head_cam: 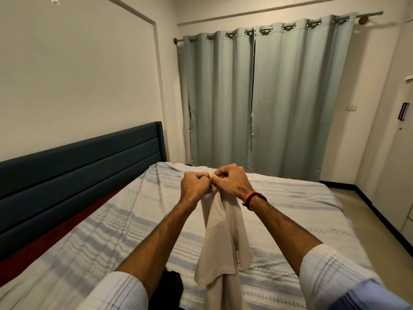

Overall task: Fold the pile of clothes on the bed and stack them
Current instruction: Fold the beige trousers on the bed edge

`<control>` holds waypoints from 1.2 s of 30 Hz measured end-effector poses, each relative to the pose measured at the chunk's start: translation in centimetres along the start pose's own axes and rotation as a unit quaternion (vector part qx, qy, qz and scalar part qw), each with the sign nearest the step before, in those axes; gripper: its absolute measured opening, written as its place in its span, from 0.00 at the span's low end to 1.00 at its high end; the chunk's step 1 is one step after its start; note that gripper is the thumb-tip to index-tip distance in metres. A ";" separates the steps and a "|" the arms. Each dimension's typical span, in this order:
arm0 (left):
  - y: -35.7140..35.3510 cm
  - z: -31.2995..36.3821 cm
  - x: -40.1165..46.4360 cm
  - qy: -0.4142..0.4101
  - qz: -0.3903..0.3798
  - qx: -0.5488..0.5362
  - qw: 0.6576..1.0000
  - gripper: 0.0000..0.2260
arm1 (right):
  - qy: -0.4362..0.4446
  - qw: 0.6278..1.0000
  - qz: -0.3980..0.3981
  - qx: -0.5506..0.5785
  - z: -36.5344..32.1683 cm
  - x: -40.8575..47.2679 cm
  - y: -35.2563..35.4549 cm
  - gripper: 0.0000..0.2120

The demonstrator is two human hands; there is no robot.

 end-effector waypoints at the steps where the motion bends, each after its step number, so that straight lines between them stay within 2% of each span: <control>1: 0.0 0.0 0.0 -0.003 -0.007 -0.004 1.000 0.12 | 0.001 1.000 -0.001 0.003 0.1 0.0 -0.1 0.09; 7: -0.4 -0.6 0.2 -0.010 -0.065 -0.018 0.998 0.08 | 0.009 1.000 0.017 0.001 0.3 0.2 -0.1 0.06; 10: 0.1 -0.9 0.3 -0.021 -0.062 -0.012 0.998 0.06 | 0.021 1.000 0.013 -0.004 0.4 0.3 -0.1 0.07; 15: 2.4 -0.9 1.3 -0.095 0.017 0.067 0.993 0.18 | 0.043 0.999 -0.024 0.021 0.3 0.7 0.1 0.10; 18: 2.5 -0.4 1.8 -0.127 -0.068 0.046 0.989 0.26 | 0.054 0.995 -0.066 0.047 -0.2 0.6 0.0 0.11; 21: 2.5 0.0 2.0 -0.128 -0.159 0.029 0.979 0.21 | 0.064 0.993 -0.081 0.064 -0.3 0.7 0.1 0.11; 23: 2.6 0.1 2.1 -0.114 -0.179 0.043 0.976 0.21 | 0.069 0.992 -0.081 0.074 -0.1 0.7 0.2 0.11; 31: 2.3 -0.2 2.4 -0.115 -0.188 0.088 0.971 0.16 | 0.078 0.989 -0.074 0.099 0.6 0.1 0.3 0.08; 36: 2.1 0.7 2.0 -0.153 -0.161 0.099 0.970 0.11 | 0.078 0.988 -0.068 0.111 0.8 -0.2 0.1 0.12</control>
Point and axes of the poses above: each hand's wrist, its own x-axis towards the middle knuckle, its own y-axis out of the back of the hand, z = x × y, the point moved 5 cm from there along x, towards the middle knuckle, and after that the axes turned 4 degrees about -y, right-handed, at the moved point
